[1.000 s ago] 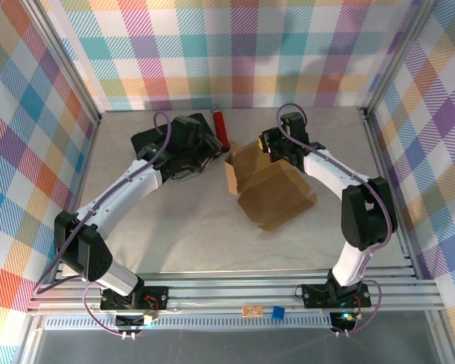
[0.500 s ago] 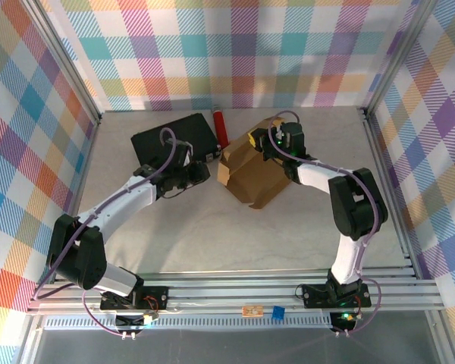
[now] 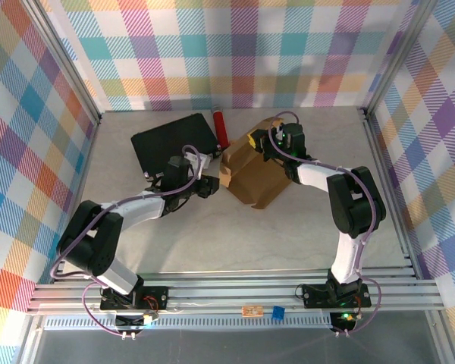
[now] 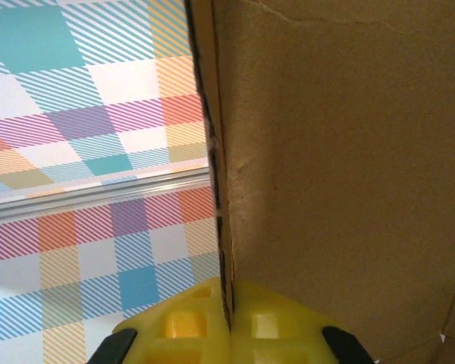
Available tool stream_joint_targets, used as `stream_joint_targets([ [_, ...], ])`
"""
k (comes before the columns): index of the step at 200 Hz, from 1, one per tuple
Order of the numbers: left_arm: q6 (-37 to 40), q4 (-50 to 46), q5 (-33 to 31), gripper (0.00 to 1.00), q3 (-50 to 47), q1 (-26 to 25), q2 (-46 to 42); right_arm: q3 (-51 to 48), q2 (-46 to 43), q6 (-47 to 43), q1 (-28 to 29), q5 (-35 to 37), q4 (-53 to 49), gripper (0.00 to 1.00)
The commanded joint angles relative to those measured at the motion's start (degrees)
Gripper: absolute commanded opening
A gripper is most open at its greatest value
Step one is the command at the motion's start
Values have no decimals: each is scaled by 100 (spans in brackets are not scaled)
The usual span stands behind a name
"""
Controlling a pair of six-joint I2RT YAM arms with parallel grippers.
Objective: Fold the paper box
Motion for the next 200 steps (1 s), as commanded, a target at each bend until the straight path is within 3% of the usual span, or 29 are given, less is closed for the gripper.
stream_joint_targets([
  [1, 440, 1321, -28, 44, -69, 38, 304, 143, 2, 18, -31, -100, 106, 0],
  [32, 487, 2579, 66, 43, -309, 20, 675, 229, 53, 155, -30, -64, 106, 0],
  [118, 658, 3281, -252, 43, 18, -170, 1327, 550, 182, 292, -31, -84, -155, 0],
  [200, 511, 3590, -522, 39, 211, -243, 1790, 394, 406, 370, -30, -82, 286, 0],
])
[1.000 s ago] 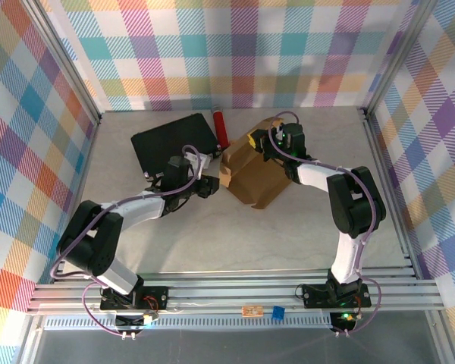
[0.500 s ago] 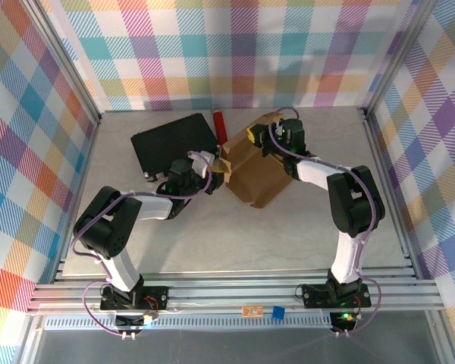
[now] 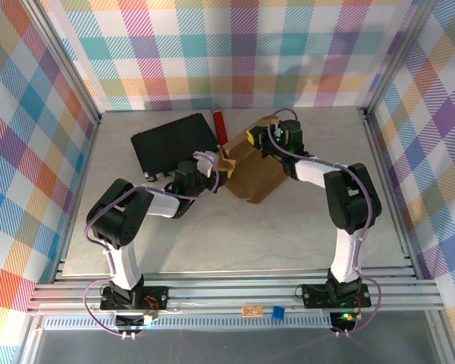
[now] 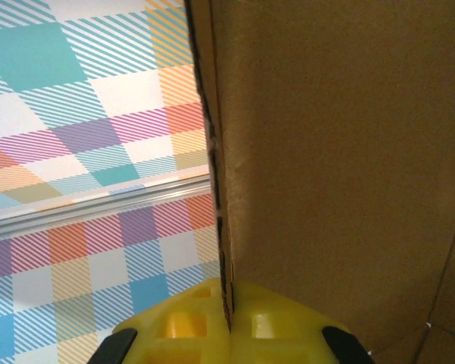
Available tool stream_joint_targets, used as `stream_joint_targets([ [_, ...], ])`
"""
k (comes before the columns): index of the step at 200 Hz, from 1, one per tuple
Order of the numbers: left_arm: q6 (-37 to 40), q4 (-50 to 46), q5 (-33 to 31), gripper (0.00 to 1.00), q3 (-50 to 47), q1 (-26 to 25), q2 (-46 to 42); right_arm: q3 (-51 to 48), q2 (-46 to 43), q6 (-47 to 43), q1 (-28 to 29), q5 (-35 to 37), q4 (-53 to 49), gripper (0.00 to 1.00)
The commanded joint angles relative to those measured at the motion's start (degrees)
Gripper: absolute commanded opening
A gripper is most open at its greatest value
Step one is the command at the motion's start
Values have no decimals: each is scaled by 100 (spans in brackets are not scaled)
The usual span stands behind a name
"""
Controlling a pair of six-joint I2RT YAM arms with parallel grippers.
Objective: Fold the paper box
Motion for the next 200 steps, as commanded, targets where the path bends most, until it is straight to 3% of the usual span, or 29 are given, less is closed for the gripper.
stream_joint_targets([
  [1, -31, 470, -107, 39, 203, -45, 155, 3, 93, 71, -30, -82, 334, 0],
  [39, 20, 562, -237, 38, 389, -92, 343, 66, 113, 97, -33, -60, 181, 0],
  [115, 138, 934, -765, 48, 468, -220, 567, 223, 137, 269, -33, 58, -201, 0],
  [167, -32, 1036, -744, 51, 276, -162, 508, 505, 284, 31, -26, 32, -389, 0],
  [200, -458, 1080, -392, 47, 271, 58, 545, 361, 452, -268, -11, 105, 325, 0],
])
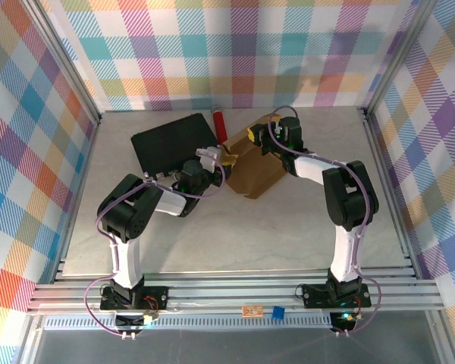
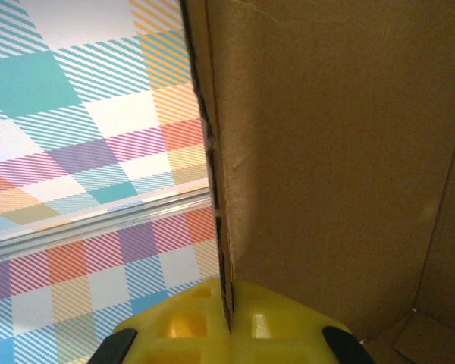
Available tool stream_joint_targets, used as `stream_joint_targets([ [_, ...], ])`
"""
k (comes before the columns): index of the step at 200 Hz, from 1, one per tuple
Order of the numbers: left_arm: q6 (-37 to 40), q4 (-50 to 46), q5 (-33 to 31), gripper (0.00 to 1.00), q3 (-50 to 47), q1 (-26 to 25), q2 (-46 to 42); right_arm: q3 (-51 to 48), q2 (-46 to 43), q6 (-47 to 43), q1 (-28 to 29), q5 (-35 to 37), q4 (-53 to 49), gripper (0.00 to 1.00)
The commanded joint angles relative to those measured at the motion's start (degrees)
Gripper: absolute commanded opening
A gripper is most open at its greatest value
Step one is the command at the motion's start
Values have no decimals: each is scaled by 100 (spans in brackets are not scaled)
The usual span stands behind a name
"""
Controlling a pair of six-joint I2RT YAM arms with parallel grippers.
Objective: Fold the paper box
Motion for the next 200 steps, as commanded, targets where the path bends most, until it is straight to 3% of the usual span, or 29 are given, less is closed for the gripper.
stream_joint_targets([
  [1, -305, 359, 283, 47, -53, 154, 26, 13, 210, -313, 26, 19, 553, 0],
  [109, -351, 277, 432, 44, 109, 276, 121, -81, 811, -265, 221, 320, 1877, 0],
  [163, -411, 352, 73, 40, 210, 273, 232, -289, 917, -155, 270, 416, 2170, 0],
  [200, -378, 453, -184, 44, 348, 201, 323, -355, 926, -69, 297, 465, 2163, 0],
])
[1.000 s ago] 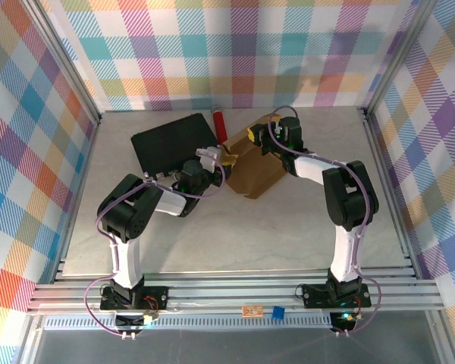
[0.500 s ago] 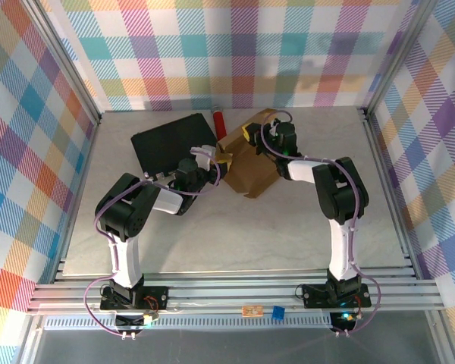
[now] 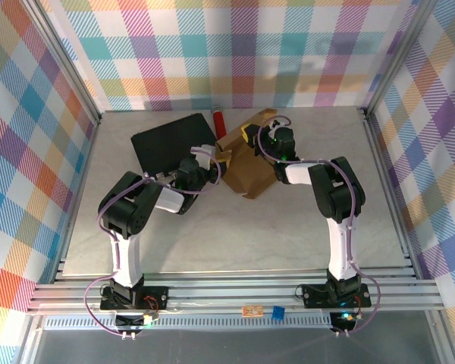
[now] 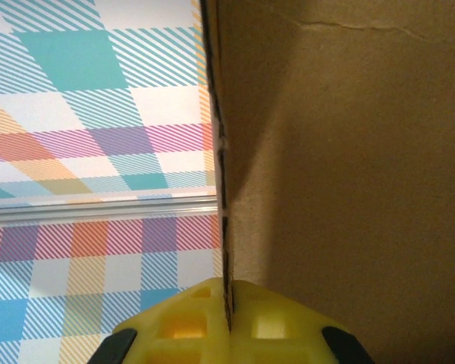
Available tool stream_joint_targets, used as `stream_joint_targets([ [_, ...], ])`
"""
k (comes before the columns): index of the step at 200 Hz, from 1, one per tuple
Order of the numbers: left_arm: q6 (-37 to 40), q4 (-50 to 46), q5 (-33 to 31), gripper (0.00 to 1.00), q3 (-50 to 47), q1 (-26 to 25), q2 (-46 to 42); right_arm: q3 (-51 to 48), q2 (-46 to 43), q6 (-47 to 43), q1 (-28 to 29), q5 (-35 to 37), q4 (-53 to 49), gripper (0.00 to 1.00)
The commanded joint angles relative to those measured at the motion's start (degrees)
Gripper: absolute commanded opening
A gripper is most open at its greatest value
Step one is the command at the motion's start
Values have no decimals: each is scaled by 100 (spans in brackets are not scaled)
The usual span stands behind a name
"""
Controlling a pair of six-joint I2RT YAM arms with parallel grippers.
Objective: Fold the paper box
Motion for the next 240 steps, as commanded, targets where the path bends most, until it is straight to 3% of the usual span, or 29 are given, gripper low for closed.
stream_joint_targets([
  [1, -1, 445, -241, 44, 208, -47, 109, -142, 174, 47, 57, 89, 17, 0],
  [42, 181, 374, -556, 46, 388, -166, 184, -48, 182, 85, 57, 77, -106, 0],
  [83, 341, 185, -946, 41, 590, -269, 262, 19, 189, 119, 57, 65, -202, 0],
  [119, 499, -68, -1434, 33, 825, -432, 366, 70, 202, 153, 57, 65, -251, 0],
  [203, 548, -244, -1994, 0, 1075, -622, 506, 37, 188, 284, 55, 141, -317, 0],
  [240, 575, -706, -2158, 0, 1260, -674, 444, 0, 64, 322, 52, 250, -398, 0],
])
